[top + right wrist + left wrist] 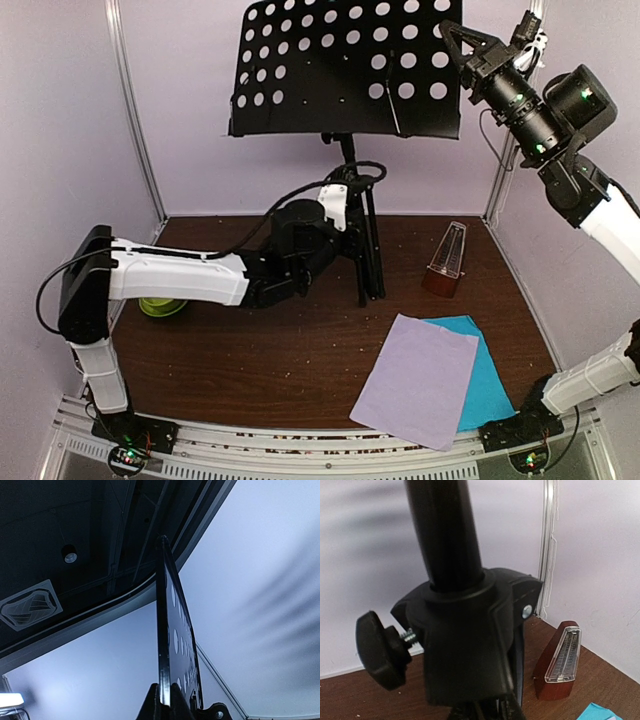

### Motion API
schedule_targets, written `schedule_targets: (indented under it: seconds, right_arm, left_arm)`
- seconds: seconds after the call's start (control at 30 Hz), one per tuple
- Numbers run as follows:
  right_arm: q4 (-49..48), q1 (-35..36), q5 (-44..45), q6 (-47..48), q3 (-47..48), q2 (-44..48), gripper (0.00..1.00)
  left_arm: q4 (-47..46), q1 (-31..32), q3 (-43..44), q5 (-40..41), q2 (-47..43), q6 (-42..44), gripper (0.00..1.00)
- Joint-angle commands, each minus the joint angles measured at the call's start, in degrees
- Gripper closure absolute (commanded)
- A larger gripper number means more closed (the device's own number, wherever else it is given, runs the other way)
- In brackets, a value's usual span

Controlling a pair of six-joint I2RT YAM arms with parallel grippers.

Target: Set up the instrument practice props

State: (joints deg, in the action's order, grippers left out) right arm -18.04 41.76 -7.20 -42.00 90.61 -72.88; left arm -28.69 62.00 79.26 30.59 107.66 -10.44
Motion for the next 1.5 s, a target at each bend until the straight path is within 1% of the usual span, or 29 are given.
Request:
schedule_targets:
  seconds: [0.0,0.07,0.13,0.33,0.47,0.6,0.67,0.9,1.0,1.17,1.3,1.47]
  right_arm:
    - [-8.92,0.48,-0.54,-5.48,4.39,1.34,1.0]
    - [-9.19,0.43,-0.78,-6.36,4.25,0.73,1.0]
    - [-9.94,0.43,-1.2,-7.17,3.71,0.32,1.0]
    - [-13.19,0.59,-2.79,-9.41,0.11,-0.2,1.0]
    - [-13.86,0.93,-3.63,-9.79,-3.03,0.38,1.0]
    - [-12.82,1.35,-4.94,-8.95,-5.55,1.41,1.0]
    - [-12.49,1.4,-5.25,-8.72,-7.14,2.32,0.98]
    - [-10.03,1.41,-4.91,-6.43,-11.58,6.12,0.75]
    - [-9.33,1.4,-4.27,-5.42,-13.09,7.45,0.62]
    - [-7.01,1.31,-3.57,-3.78,-15.19,9.63,0.49]
    - [-4.68,0.98,-3.55,-2.54,-15.71,10.95,0.4]
    - [-2.1,0.19,-3.79,-0.97,-16.11,12.77,0.22]
  left_arm:
    - [-3.61,-3.32,-2.51,-4.07,-10.26,11.95,1.0]
    - [-0.56,-4.85,-3.88,-7.66,-12.89,10.85,1.0]
    - [0.7,-5.29,-5.79,-8.94,-15.01,11.13,1.0]
    - [0.26,-5.39,-13.85,-8.49,-19.64,12.2,1.0]
    - [-2.8,-5.4,-19.22,-8.39,-21.04,11.98,1.0]
    - [-2.82,-5.4,-21.72,-9.37,-20.9,12.02,1.0]
    - [-3.01,-5.42,-22.62,-9.62,-21.01,12.02,1.0]
    - [-2.11,-5.31,-23.39,-11.57,-21.4,13.41,1.0]
    - [-1.44,-5.1,-23.08,-12.72,-21.19,13.48,1.0]
    - [-2.52,-4.96,-24.56,-11.63,-21.48,11.71,1.0]
    - [-2.32,-5.3,-24.99,-11.75,-21.75,9.99,1.0]
    - [-1.17,-5.57,-24.65,-13.07,-21.63,8.97,1.0]
